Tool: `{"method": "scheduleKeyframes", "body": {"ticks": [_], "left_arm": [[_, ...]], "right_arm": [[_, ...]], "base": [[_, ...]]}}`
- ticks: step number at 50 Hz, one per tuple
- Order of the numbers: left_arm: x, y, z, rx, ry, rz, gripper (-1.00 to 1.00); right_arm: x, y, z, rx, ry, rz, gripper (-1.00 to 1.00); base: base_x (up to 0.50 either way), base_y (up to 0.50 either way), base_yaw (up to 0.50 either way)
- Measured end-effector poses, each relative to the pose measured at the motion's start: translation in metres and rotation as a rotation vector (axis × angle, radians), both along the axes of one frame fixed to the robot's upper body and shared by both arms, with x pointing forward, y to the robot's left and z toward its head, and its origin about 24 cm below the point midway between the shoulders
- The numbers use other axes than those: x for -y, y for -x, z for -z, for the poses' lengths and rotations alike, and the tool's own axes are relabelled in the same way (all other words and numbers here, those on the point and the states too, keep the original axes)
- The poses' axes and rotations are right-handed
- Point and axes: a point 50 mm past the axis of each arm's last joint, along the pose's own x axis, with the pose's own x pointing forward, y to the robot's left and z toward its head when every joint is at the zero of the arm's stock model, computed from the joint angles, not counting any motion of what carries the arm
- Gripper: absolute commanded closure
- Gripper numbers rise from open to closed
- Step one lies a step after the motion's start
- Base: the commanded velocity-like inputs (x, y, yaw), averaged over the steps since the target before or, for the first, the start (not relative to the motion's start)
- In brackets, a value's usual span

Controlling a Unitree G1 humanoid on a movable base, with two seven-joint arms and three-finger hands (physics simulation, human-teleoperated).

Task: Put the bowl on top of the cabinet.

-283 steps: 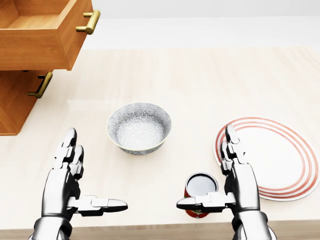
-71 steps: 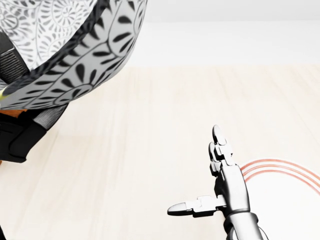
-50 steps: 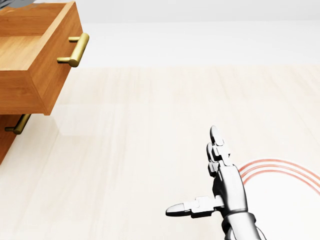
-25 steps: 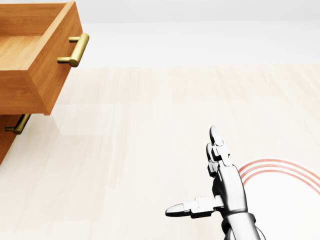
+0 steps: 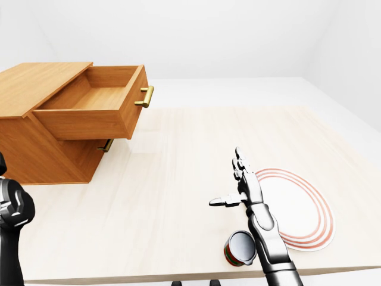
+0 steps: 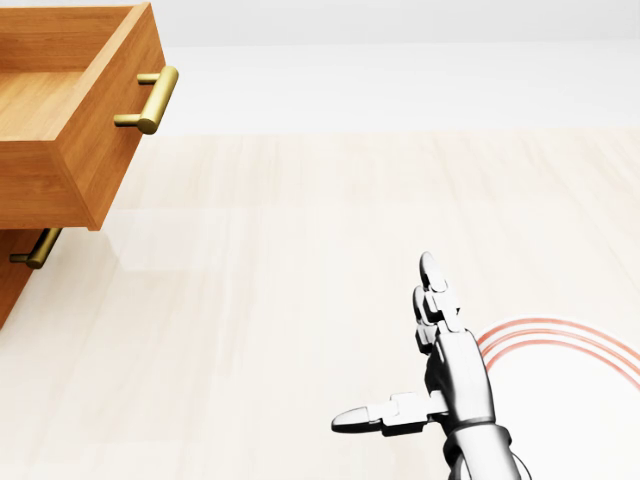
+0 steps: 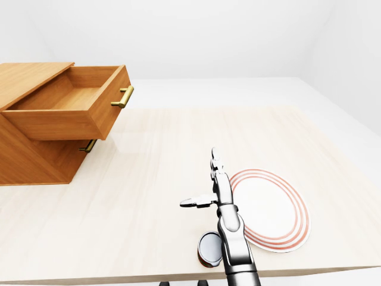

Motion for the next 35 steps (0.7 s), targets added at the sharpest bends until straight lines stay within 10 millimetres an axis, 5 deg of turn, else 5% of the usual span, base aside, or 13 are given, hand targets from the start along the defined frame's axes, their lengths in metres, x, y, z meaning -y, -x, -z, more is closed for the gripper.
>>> {"method": "scheduleKeyframes", "body": {"ticks": [30,35], "left_arm": [[-0.030,-0.023,0.094,-0.521,-0.095,-0.213,0.95],[-0.029,-0.023,0.094,-0.527,-0.106,-0.217,0.95]], "right_arm": [[0.003,-0.002,0.004,-0.007,-0.001,0.009,-1.00],[0.003,-0.002,0.005,-0.008,0.000,0.011,-1.00]], "base": [[0.00,0.00,0.00],[0.00,0.00,0.00]]}}
